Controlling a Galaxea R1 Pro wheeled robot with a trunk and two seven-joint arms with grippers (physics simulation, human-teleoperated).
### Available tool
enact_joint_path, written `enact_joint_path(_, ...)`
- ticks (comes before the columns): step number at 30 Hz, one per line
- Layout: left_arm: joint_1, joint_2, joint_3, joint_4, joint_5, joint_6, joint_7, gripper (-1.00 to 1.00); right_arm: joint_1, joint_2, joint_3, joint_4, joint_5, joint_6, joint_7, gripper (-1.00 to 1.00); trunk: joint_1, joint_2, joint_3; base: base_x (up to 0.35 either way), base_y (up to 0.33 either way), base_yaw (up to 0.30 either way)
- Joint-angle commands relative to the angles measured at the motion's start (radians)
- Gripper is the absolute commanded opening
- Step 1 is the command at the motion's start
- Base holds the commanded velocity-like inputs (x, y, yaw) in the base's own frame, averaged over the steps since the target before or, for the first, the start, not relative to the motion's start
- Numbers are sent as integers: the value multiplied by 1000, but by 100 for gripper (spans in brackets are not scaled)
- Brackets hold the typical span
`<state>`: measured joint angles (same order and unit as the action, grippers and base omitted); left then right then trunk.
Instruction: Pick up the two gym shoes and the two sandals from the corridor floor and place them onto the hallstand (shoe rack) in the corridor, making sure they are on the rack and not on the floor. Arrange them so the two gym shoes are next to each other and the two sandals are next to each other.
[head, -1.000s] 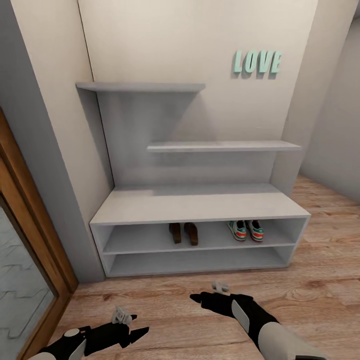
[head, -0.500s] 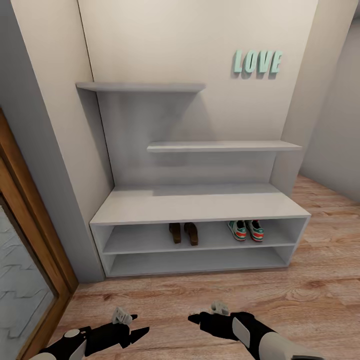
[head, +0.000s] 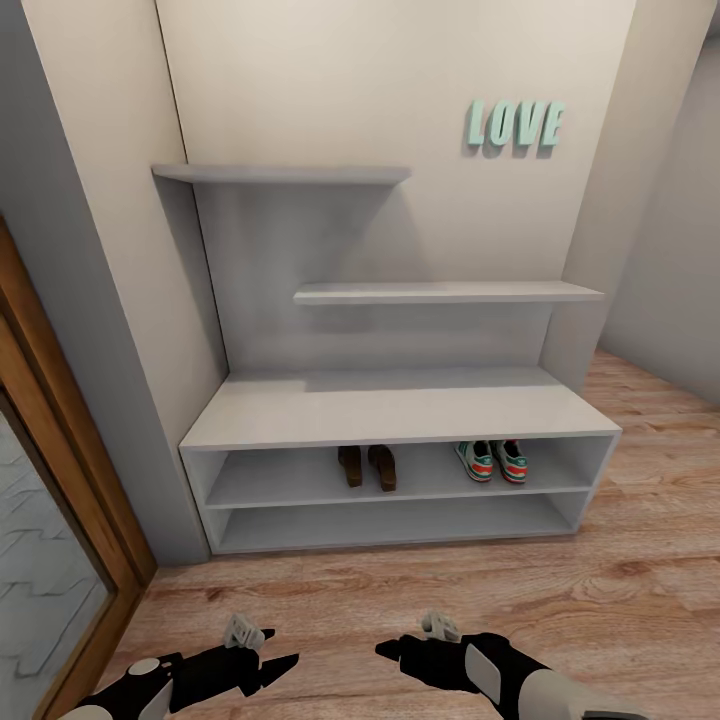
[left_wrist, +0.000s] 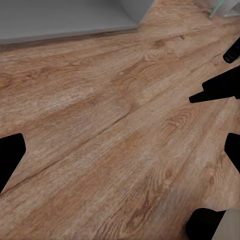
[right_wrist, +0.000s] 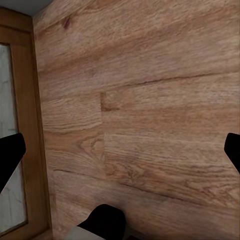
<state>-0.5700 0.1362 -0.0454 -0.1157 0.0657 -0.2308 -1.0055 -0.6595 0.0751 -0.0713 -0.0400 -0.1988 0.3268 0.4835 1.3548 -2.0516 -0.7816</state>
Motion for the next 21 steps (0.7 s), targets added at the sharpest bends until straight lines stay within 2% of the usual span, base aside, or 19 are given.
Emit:
enact_joint_path(1,-1,0,-5,1,7,-2,-2,100,0,0,-7,-2,-4,9,0,100,0,0,-1,0,0,0)
enact_joint_path(21,-1,-2,-5,1,8,-2,-4,100,0,0,-7,-1,-4,9,0,100,0,0,-1,0,0,0)
